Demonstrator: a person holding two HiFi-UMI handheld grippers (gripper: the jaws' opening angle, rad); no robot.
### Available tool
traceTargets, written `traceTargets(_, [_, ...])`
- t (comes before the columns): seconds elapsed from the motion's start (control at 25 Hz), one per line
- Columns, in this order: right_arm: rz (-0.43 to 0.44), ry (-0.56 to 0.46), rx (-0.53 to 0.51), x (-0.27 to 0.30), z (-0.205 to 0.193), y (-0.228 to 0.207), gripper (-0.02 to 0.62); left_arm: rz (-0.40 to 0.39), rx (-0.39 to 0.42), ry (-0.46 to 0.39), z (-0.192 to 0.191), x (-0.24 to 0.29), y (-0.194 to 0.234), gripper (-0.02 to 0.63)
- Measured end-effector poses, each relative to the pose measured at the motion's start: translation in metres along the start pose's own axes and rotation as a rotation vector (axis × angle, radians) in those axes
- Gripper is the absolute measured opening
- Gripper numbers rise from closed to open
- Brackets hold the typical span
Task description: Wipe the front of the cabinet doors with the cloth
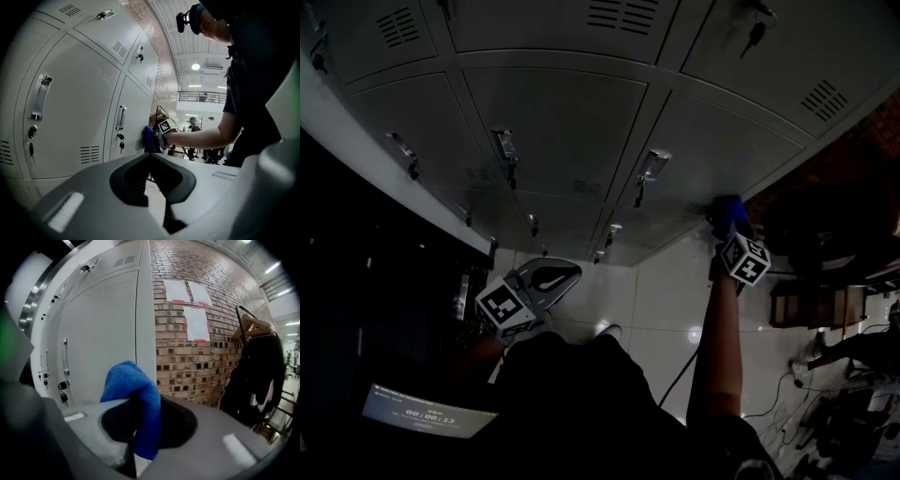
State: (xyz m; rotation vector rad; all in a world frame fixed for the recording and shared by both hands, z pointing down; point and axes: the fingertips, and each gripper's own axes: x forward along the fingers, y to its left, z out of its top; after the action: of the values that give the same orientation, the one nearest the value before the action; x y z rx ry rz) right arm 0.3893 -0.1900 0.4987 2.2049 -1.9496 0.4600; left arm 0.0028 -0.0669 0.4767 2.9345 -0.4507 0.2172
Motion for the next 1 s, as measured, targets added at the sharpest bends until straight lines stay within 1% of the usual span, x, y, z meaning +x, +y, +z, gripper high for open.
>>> traceTargets(0.2, [-0.016, -0.013, 0.017, -0.002, -0.001, -0.004, 0.069, -0.005, 0.003, -0.004, 0.002, 0.002, -0.004, -0.003])
traceTargets(0.32, [0.001, -0.021, 0.018, -0.010, -0.003, 0.011, 0.069, 0.000, 0.000, 0.000, 0.003, 0.001, -0.004, -0.003])
traceTargets(0.48, [0.083, -0.024, 0.009, -0.018, -0.012, 0.067, 0.069, -0.001, 0.004, -0.007, -0.002, -0.001, -0.004, -0.003])
traceTargets(0.76, [0.295, 0.010, -0.049, -0.027, -0.037, 0.187, 0.069, 0.015, -0.004, -0.011, -0.001, -0.008, 0.000, -0.003])
traceTargets(0.92, [0.381, 0.031, -0.065, -0.024, -0.049, 0.236, 0.069, 0.026, -0.015, -0.007, -0.004, -0.012, 0.003, -0.003])
traceTargets(1.0, [0.397, 0.047, -0.064, -0.016, -0.057, 0.250, 0.069, 0.023, -0.009, -0.013, -0.005, -0.014, 0.004, -0.003])
